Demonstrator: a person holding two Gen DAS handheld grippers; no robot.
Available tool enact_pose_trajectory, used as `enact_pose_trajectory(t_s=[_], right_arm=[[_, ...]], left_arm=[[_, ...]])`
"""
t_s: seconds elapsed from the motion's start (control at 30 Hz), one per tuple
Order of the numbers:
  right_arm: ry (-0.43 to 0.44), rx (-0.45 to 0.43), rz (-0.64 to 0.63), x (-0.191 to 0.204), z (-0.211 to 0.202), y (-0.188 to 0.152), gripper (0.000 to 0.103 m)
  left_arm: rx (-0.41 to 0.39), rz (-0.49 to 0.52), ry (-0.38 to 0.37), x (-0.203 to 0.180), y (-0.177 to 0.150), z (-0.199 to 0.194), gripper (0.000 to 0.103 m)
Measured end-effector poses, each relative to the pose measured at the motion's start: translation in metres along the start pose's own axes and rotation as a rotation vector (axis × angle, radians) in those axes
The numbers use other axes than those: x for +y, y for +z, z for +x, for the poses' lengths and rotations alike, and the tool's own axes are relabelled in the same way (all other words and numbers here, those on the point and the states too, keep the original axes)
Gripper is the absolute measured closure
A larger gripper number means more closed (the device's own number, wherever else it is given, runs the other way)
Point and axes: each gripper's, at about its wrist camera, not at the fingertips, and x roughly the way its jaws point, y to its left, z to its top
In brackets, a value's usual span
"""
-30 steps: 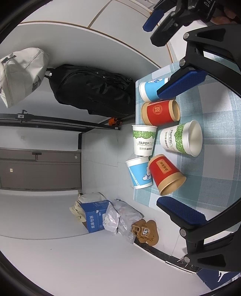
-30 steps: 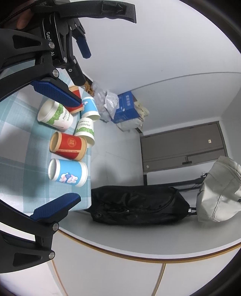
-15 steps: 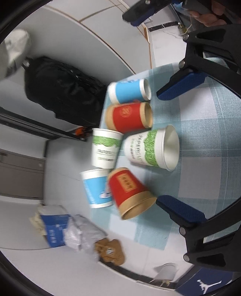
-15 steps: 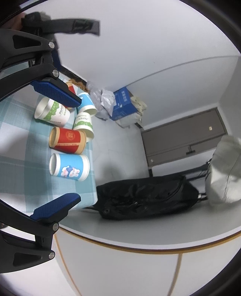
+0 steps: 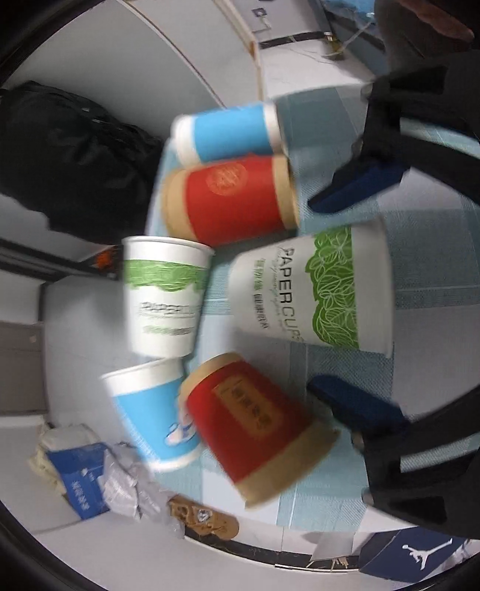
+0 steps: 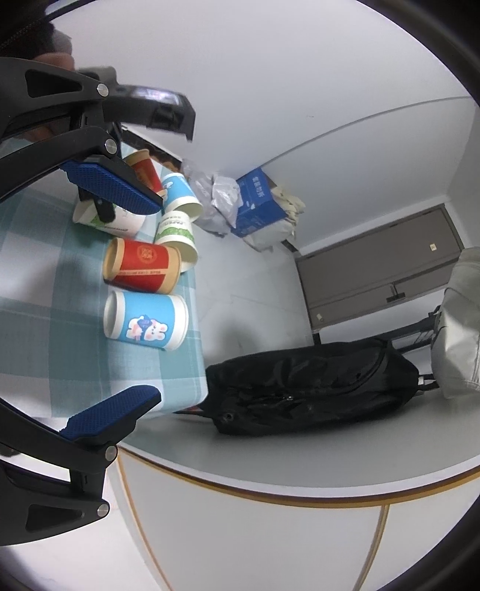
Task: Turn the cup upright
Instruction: 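Move the left gripper to the white leaf-print cup and close on it, then lift the white leaf-print cup off the cloth with the left gripper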
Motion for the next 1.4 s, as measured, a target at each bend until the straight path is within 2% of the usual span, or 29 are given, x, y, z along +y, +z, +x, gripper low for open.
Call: enact_pose_trajectory(t_s=[0.03, 0.2, 0.37, 0.5, 0.67, 0.83, 1.1, 1.2, 1.4], right_arm=[[-0.001, 0.008, 0.002, -0.001, 0.002, 0.000, 0.009], [0.006, 0.016, -0.006, -0.001, 0.005, 0.000, 0.009], [0.011, 0.017, -0.011, 0.000, 0.005, -0.001, 0.009], [0.013, 0.015, -0.007, 0.001, 0.003, -0.001, 0.009], [0.016, 0.014, -0.008, 0.004, -0.002, -0.007, 0.009], [0.026, 0.019, -0.020, 0.012, -0.009, -0.014, 0.009], [0.056, 0.044, -0.087, 0.036, -0.020, -0.036, 0.013], [0.068, 0.073, -0.093, 0.043, -0.019, -0.047, 0.018], [0.063, 0.116, -0.128, 0.057, -0.016, -0.066, 0.020]], left_arm=[[0.026, -0.011, -0.010, 0.002, -0.002, 0.003, 0.041], [0.035, -0.052, -0.082, 0.005, -0.005, -0.009, 0.042], [0.057, -0.056, -0.114, 0.008, -0.012, -0.027, 0.044], [0.042, -0.058, -0.145, 0.006, -0.020, -0.053, 0.044], [-0.010, -0.048, -0.176, 0.004, -0.035, -0.108, 0.044], [-0.057, -0.067, -0.195, 0.012, -0.057, -0.139, 0.044], [-0.044, -0.157, -0.211, 0.029, -0.087, -0.127, 0.044], [-0.039, -0.166, -0.207, 0.030, -0.091, -0.111, 0.044], [-0.008, -0.181, -0.199, 0.036, -0.104, -0.093, 0.044]])
